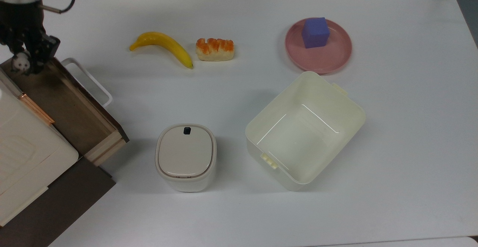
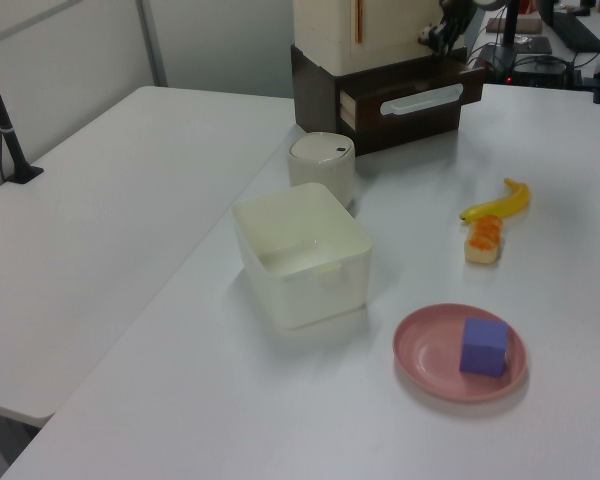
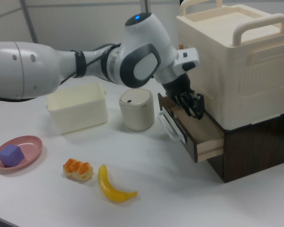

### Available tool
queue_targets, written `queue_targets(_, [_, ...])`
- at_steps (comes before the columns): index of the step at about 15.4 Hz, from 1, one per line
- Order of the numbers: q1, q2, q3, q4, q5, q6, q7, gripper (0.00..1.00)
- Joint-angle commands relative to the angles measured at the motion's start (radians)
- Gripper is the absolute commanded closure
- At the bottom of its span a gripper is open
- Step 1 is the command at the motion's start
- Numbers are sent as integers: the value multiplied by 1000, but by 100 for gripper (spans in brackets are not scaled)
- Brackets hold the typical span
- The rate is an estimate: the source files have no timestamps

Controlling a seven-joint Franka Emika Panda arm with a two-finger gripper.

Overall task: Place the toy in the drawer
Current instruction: 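Lift the panda toy and carry it over the open drawer, then lower the panda toy into the drawer and open the gripper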

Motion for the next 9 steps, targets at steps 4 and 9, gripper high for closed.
queue_targets(4, [-9,44,-11,13,-36,43,28,27])
queue_targets(9, [-8,43,-11,13,-44,43,30,0])
